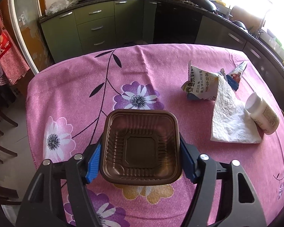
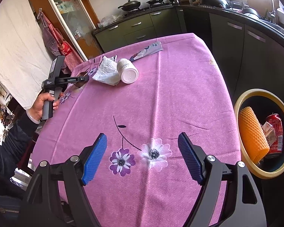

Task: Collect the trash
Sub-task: 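Carry the brown tray over the bin and open the left gripper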

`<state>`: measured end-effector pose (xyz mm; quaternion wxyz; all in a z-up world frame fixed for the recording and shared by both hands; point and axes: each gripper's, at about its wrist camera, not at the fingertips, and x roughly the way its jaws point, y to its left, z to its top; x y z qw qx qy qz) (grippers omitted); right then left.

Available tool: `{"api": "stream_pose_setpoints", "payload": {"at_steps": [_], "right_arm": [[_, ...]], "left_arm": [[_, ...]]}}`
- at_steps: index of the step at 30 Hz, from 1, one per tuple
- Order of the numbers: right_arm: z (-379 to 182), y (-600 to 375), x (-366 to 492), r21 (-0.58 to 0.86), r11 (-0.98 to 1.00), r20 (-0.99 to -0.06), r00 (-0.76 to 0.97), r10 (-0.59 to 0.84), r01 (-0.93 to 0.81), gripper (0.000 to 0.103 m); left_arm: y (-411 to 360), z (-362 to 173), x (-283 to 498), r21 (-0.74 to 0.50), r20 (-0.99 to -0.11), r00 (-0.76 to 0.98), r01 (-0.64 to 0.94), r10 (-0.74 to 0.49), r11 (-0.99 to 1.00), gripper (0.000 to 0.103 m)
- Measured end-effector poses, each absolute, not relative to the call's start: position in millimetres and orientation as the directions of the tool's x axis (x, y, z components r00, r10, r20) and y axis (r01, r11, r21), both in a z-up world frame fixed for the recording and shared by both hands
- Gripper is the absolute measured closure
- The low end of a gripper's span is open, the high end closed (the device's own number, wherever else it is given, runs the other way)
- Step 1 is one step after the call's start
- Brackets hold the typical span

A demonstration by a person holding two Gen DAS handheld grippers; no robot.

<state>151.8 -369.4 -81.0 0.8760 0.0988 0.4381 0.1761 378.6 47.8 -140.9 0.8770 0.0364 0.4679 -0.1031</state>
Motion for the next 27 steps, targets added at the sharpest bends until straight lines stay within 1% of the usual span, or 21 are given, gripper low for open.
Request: {"api": "stream_pose_setpoints", "payload": {"at_steps": [10,19,27], "right_arm": [[-80,-364,150,0.327,0.915,-0.724,0.560,0.403,-0.236,0.026],[-85,-371,137,0.344,0.912,-0.720,0.561,0.409,-0.223,0.026],[-85,-395,108,0.374,0.912,-0.700,0.593,0.399,-0.172,0.026]], "left_arm": [[46,-120,351,-0.025,-0.803,0.575,0.234,-0.159,0.972,0.037],[19,-89,291,0.013,-0.771,0.610,0.305,-0.185,0.952,0.037],[-28,-56,239,0.007,-0.738,0.618,0.407,-0.270,0.913,0.037]]}}
